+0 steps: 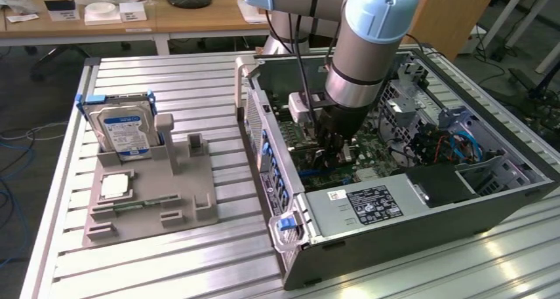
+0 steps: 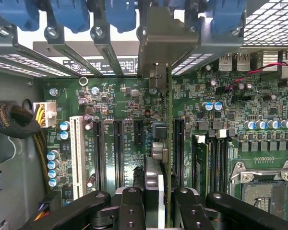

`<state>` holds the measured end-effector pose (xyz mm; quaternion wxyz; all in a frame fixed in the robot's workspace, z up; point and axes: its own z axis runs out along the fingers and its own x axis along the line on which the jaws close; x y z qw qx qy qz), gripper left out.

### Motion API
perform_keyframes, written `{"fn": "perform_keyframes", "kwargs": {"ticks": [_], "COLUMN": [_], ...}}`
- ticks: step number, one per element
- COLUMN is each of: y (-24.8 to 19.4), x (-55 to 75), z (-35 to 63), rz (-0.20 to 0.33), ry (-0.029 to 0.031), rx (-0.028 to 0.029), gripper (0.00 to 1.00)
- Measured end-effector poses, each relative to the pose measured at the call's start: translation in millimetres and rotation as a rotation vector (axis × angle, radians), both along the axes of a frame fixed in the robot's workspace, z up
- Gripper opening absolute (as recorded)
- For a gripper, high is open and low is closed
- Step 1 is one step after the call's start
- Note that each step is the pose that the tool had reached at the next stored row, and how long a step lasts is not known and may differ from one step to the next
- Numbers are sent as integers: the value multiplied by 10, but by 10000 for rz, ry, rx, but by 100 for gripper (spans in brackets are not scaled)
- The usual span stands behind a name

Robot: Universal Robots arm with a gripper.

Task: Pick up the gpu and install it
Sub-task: 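Insert the gpu into the slot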

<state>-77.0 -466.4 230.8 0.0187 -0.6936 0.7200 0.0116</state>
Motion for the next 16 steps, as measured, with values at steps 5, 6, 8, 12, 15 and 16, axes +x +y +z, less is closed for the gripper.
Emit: {"fn": "perform_keyframes", "kwargs": {"ticks": [5,6,8,12,15,16], "y": [8,8,10,14,24,29], "x": [4,6,10,15,15,15], "z": [-9,-10,-14,-23,-25,-25], "rz": [-3,-2,-1,-1,-1,-1], "ry": [4,5,7,7,7,7], "rx": [0,0,0,6,7,6], "gripper": [28,28,28,28,28,28]}}
